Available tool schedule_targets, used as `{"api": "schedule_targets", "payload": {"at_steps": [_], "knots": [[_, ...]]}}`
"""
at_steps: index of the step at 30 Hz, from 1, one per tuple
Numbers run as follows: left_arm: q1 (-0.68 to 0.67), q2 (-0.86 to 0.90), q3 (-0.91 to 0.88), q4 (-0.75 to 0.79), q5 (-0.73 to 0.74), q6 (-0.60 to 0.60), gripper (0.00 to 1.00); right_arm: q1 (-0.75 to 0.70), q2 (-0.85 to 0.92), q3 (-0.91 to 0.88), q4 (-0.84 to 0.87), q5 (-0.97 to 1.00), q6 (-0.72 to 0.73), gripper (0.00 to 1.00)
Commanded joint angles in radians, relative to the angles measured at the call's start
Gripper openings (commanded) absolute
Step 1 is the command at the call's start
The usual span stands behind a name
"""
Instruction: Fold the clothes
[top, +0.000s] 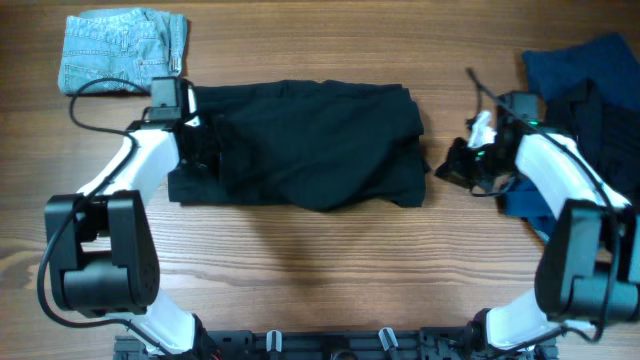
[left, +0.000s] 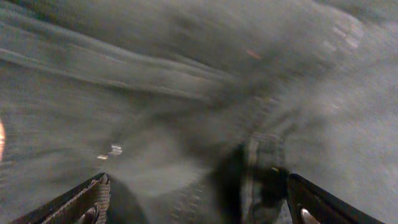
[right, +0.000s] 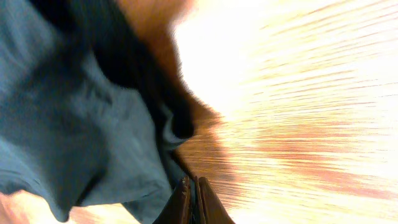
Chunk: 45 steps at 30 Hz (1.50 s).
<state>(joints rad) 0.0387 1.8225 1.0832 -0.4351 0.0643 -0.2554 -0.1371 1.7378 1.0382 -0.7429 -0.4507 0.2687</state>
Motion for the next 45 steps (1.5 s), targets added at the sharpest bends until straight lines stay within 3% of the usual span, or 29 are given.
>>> {"api": "schedule_targets", "payload": {"at_steps": [1,4,6,7,10,11,16,19,25,33,35,37,38,40,45], "knots": [[0.048,0.017,0.000,0.005,-0.032,0.013,0.91,-0.023,-0.066,0.008,-0.003,0.037,-0.007,0.04],[0.058,0.017,0.000,0.001,-0.031,0.012,0.92,-0.021,-0.072,0.008,-0.009,0.022,-0.025,0.04],[0.057,0.017,0.000,0.002,-0.009,0.013,0.99,-0.018,-0.072,0.008,-0.022,-0.024,-0.068,0.04],[0.057,0.017,0.000,0.002,0.011,0.013,0.99,-0.018,-0.072,0.008,-0.031,-0.039,-0.078,0.10],[0.057,0.017,0.000,0.003,0.060,0.013,1.00,-0.018,-0.072,-0.002,-0.069,-0.101,-0.148,0.44],[0.057,0.017,0.000,0.004,0.067,0.013,1.00,-0.018,-0.072,-0.008,-0.076,-0.101,-0.158,0.50],[0.057,0.017,0.000,0.006,0.066,0.013,1.00,-0.017,-0.072,-0.095,-0.026,-0.188,-0.190,0.72],[0.057,0.017,0.000,0.006,0.066,0.012,1.00,-0.017,-0.072,-0.153,0.050,-0.275,-0.187,0.74],[0.057,0.017,0.000,0.005,0.085,0.012,1.00,0.040,-0.072,-0.201,0.146,-0.309,-0.136,0.67],[0.057,0.017,0.000,-0.006,0.084,0.013,1.00,0.185,-0.071,-0.201,0.228,-0.185,-0.022,0.68],[0.057,0.017,0.000,-0.010,0.084,0.013,1.00,0.193,-0.071,-0.201,0.242,-0.185,-0.004,0.51],[0.057,0.017,0.000,-0.009,0.084,0.013,1.00,0.193,-0.071,-0.201,0.248,-0.185,-0.003,0.23],[0.057,0.017,0.000,-0.008,0.084,0.013,1.00,0.192,-0.072,-0.201,0.254,-0.184,-0.003,0.15],[0.057,0.017,0.000,-0.009,0.084,0.013,1.00,0.188,-0.072,-0.191,0.261,-0.170,0.023,0.04],[0.057,0.017,0.000,-0.007,0.038,0.013,0.83,0.141,-0.083,-0.130,0.252,-0.146,0.074,0.04]]}}
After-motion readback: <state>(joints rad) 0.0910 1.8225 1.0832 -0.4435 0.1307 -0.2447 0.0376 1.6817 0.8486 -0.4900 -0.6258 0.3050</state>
